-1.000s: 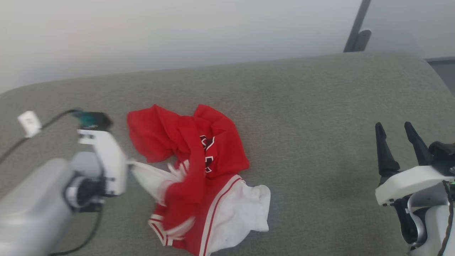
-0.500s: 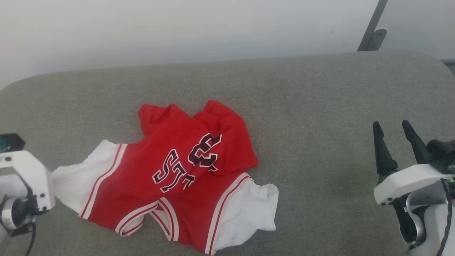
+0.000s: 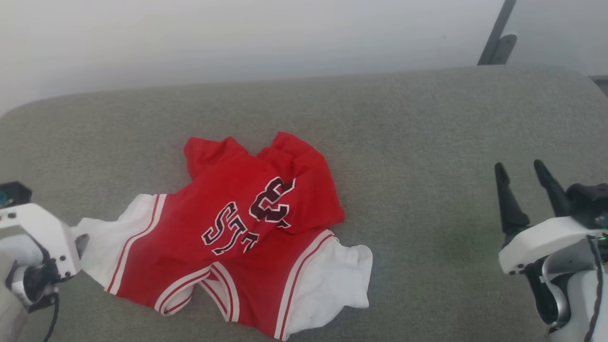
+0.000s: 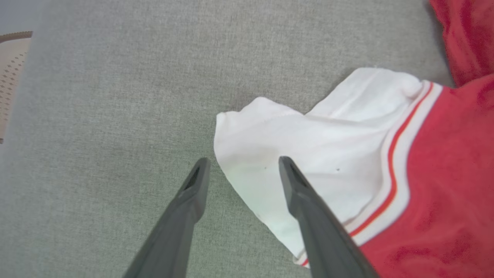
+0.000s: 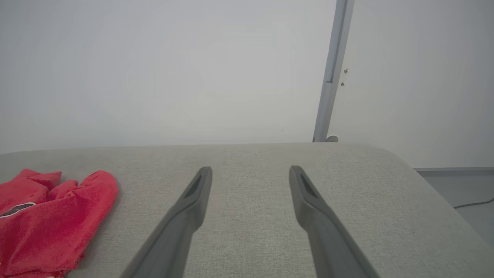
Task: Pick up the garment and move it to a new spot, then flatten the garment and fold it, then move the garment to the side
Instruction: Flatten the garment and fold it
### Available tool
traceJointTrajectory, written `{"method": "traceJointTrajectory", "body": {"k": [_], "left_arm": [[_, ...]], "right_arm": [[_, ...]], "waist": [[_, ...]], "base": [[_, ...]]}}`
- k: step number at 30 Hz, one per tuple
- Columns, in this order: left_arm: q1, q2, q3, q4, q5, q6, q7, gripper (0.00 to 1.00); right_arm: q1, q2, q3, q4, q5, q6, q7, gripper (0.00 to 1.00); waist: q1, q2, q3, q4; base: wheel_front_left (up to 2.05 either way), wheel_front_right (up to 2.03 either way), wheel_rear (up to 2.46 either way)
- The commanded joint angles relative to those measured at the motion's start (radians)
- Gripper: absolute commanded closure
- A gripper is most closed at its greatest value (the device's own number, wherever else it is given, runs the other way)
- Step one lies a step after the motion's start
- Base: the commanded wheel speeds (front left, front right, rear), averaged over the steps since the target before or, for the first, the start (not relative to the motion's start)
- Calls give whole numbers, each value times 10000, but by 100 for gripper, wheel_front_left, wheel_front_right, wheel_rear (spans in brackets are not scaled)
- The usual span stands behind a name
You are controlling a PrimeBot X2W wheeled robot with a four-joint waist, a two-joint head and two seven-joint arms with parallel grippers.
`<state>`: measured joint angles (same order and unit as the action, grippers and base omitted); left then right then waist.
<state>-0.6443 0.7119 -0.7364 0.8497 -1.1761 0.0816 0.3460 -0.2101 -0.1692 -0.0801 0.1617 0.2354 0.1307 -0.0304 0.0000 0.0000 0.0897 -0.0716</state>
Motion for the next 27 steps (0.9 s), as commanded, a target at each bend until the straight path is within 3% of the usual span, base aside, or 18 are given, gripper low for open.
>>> {"method": "traceJointTrajectory", "body": {"k": [1,7,13,21,27], "left_arm": [[-186,-25,-71,-24,154,-151,-98,0],[-477,-163,-326,-647,711,-532,-914,0],[-175,-164,-261,-1781,1175,-687,-2554,0],[629,-36,-18,-3210,1541,-419,-4482,0],[1199,84,111,-3806,1611,-262,-5410,0]], "right_arm": [[93,-42,108,0,55,3,67,0],[361,-156,860,20,347,3,412,0],[581,-293,2082,97,879,3,1000,0],[639,-619,3611,615,1815,3,2767,0],[576,-834,4103,974,2190,3,4185,0]], "waist": [[0,0,-146,127],[0,0,-631,557],[0,0,-1001,1001],[0,0,-1160,1626],[0,0,-1132,1983]], "base": [[0,0,0],[0,0,0],[0,0,0],[0,0,0],[0,0,0]]}}
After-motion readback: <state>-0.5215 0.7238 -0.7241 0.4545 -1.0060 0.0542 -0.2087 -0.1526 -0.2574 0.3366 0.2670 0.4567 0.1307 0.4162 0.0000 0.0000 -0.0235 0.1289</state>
